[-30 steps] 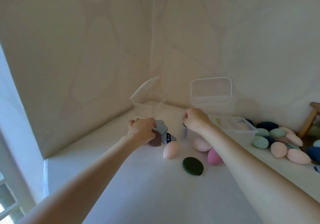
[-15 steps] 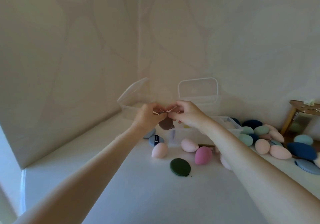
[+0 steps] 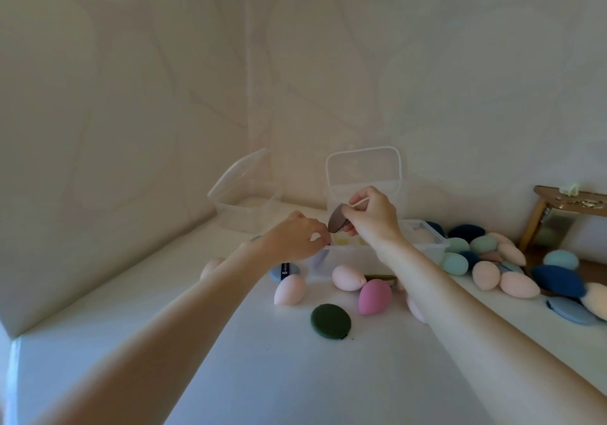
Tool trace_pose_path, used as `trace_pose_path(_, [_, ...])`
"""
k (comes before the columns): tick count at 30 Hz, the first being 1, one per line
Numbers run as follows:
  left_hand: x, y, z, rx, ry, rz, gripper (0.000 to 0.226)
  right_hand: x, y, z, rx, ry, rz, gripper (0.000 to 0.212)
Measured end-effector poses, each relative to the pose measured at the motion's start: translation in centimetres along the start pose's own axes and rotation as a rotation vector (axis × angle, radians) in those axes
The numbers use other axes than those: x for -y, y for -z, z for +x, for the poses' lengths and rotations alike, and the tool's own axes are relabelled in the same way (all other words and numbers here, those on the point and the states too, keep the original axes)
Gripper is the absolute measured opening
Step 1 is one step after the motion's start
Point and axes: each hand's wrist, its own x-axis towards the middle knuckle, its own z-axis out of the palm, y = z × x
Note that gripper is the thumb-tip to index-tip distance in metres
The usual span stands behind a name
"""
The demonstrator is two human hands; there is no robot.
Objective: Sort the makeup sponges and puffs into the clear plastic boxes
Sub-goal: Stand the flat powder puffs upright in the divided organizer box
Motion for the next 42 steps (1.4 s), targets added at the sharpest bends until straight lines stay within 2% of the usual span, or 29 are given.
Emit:
trace_pose_path(7, [-0.8,0.6,0.6,0.035,0.061,0.041,0.031,-0.1,-0.7,-0.3,0.015,0.08,-0.076,0.009])
trace_pose_path(14, [-2.0,1.8,3.4,0.179,0.185,0.117,0.009,-0.9,-0.5,-0.2,-0.022,0.074,-0.066,0.008])
trace_pose_path(19, [-2.8,2.1,4.6,0.274,0.245,0.198,0.026,-1.2,0.1,-0.3,-0.007,0.067,-0.062,0.009])
trace_pose_path(23, [-2.8,1.5,5.3,0.281,0.282,0.23,0.026,-1.0,0.3,-0.5,-0.003,0.084,-0.053,0.007])
trace_pose_path(26, [-3.0,1.3,5.4,0.263,0.28,0.213,0.01,-0.8,0.5,-0.5,-0.006,0.114,-0.058,0.006])
trace_pose_path(30, [-2.6,1.2,5.2,0.255,0.281,0.176,0.038,-0.8,0.6,-0.6,-0.009,0.113,-0.046,0.006])
trace_pose_path(34, [-2.7,1.1,5.0,0.258,0.259,0.241,0.02,-1.1,0.9,-0.7,-0.006,0.086,-0.024,0.006])
trace_pose_path(37, [-2.8,1.0,5.0,0.271,0.226,0.299,0.034,-1.2,1.0,-0.7,-0.002,0.083,-0.016,0.006])
trace_pose_path(42, [-2.4,1.5,4.4,0.29,0.18,0.32,0.04,-1.1,1.0,-0.8,0.002,0.087,-0.02,0.006])
